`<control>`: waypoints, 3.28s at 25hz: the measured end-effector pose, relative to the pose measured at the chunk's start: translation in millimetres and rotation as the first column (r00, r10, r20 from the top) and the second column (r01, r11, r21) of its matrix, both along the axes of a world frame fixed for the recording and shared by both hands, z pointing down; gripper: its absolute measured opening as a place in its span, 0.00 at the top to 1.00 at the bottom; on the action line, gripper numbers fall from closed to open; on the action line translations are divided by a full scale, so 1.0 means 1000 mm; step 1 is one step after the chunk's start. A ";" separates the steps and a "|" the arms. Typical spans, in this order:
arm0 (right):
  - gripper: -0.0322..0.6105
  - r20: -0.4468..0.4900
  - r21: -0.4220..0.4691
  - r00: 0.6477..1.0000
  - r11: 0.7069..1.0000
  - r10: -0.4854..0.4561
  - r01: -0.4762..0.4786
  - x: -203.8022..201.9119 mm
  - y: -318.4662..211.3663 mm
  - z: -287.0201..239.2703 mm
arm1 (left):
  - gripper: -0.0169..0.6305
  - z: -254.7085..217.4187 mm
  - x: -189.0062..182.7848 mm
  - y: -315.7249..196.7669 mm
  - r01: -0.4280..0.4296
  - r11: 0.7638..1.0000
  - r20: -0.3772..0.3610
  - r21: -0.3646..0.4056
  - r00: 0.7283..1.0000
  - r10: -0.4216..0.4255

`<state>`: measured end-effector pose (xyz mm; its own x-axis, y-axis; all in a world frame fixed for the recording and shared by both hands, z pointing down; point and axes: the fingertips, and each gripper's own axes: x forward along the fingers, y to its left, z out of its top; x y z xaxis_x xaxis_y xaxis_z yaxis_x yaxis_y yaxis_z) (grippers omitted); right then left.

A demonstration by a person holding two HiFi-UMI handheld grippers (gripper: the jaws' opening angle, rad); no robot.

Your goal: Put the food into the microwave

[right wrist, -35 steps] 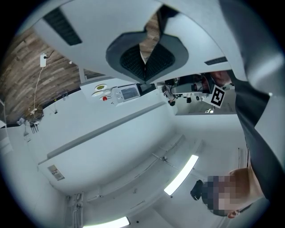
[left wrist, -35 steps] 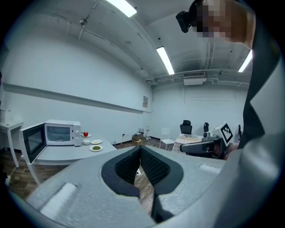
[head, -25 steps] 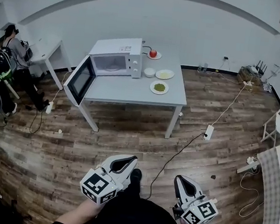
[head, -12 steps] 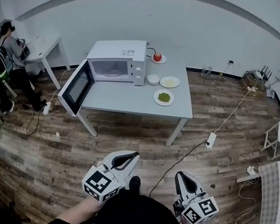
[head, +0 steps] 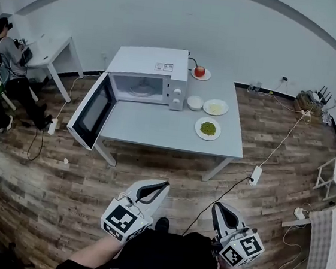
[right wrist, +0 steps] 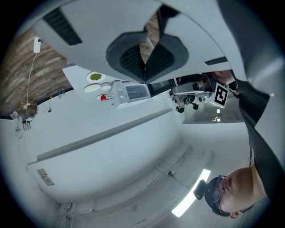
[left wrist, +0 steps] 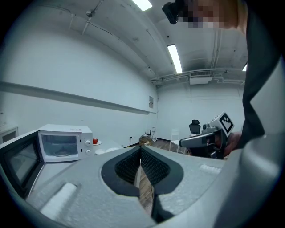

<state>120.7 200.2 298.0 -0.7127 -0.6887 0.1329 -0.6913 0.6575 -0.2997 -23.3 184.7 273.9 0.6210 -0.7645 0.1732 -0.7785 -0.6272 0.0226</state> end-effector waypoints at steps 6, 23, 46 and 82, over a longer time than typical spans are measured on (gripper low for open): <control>0.93 -0.036 -0.022 0.999 1.000 0.020 -0.021 -0.011 -0.025 0.001 | 0.96 0.008 -0.011 -0.028 -0.018 0.999 -0.040 -0.028 0.999 0.017; 0.93 -0.047 -0.054 0.998 0.998 -0.039 0.037 -0.001 -0.137 0.018 | 0.96 0.022 0.011 -0.128 0.005 0.998 -0.005 -0.068 1.000 -0.005; 0.93 0.028 -0.147 0.993 0.982 -0.115 0.118 0.042 -0.262 0.054 | 0.96 0.062 0.070 -0.253 0.055 0.989 0.192 -0.138 0.981 -0.028; 0.93 0.069 -0.356 0.998 0.934 0.012 0.013 0.049 -0.310 0.186 | 0.96 0.291 0.115 -0.365 -0.194 0.926 0.651 -0.323 0.665 0.366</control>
